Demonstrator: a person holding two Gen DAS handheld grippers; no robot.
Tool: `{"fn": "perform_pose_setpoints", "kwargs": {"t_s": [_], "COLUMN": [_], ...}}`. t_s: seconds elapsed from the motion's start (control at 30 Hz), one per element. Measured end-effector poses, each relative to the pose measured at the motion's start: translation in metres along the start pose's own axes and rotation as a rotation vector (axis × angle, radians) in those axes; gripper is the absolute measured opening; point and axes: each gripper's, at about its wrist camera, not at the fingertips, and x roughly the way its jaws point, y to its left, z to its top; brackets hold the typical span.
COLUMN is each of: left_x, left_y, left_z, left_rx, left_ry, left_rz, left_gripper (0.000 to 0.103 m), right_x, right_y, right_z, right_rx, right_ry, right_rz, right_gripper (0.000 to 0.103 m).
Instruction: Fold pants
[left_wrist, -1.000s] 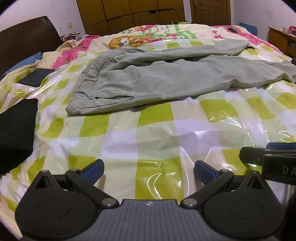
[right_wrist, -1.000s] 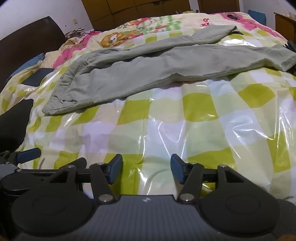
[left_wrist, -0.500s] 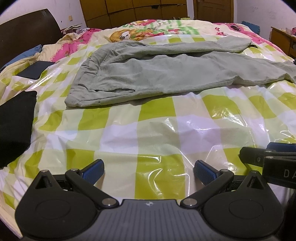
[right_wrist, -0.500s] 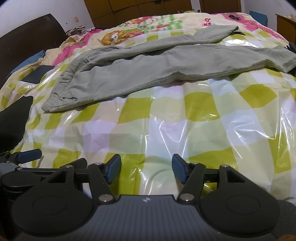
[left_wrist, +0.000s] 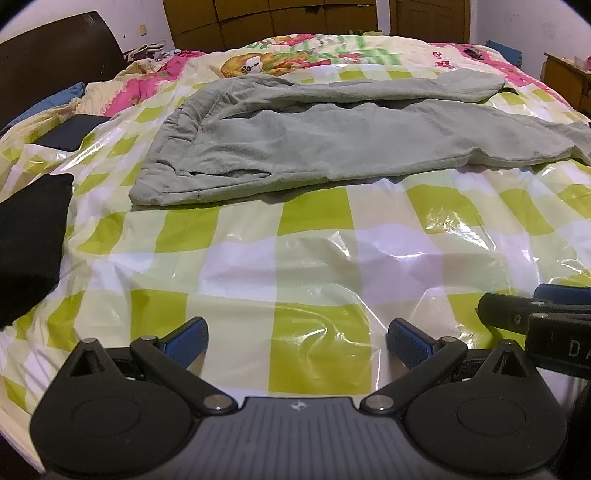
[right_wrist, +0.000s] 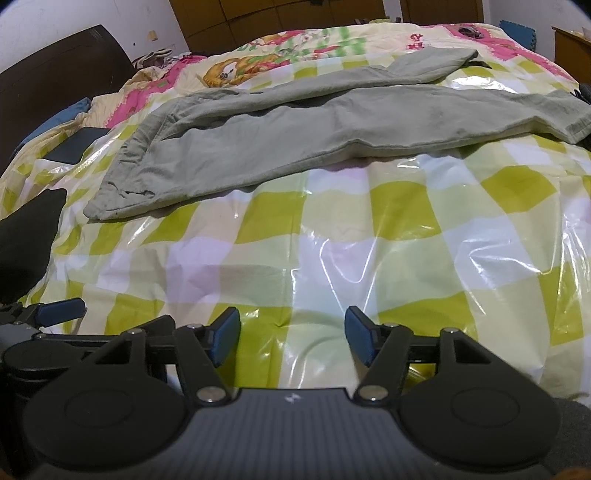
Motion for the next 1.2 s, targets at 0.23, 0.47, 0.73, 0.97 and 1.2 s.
{"fn": "perform_pose_setpoints", "kwargs": {"t_s": [0.23,0.47,0.73,0.97,1.2], "left_x": [0.0023,0.0032,0.0063,0.0089,0.0088], "left_y": [0.0021,0.0018,0.0039,0.0065,0.0072], "left_z": [-0.0005,-0.0011,-0.0025,-0.0027,-0.0035], "left_rx": [-0.017,-0.021,-0.036,-0.059,-0.066], "left_ry": [0.008,0.008,0.013,0.019,0.018], "left_rz": [-0.006,-0.004,-0.005,-0.004,-0.004], "left_gripper": [0.103,0.103,0.103,0.103,0.103], "right_x": [0.0006,0.0013,0.003,0.0057,0.0062], "right_y": [0.0006,0.0009,0.0019,0.003,0.0037], "right_z": [0.0017,0.0022,0.0022,0.0024,0.002], "right_rx": [-0.004,-0.004,-0.009,-0.016,-0.017], "right_ry": [0.008,0.015,0.024,0.033,0.035], "right_rz": [0.0,0.003,0.004,0.01,0.011], "right_gripper": [0.067,0.068,0.07,0.075,0.076]}}
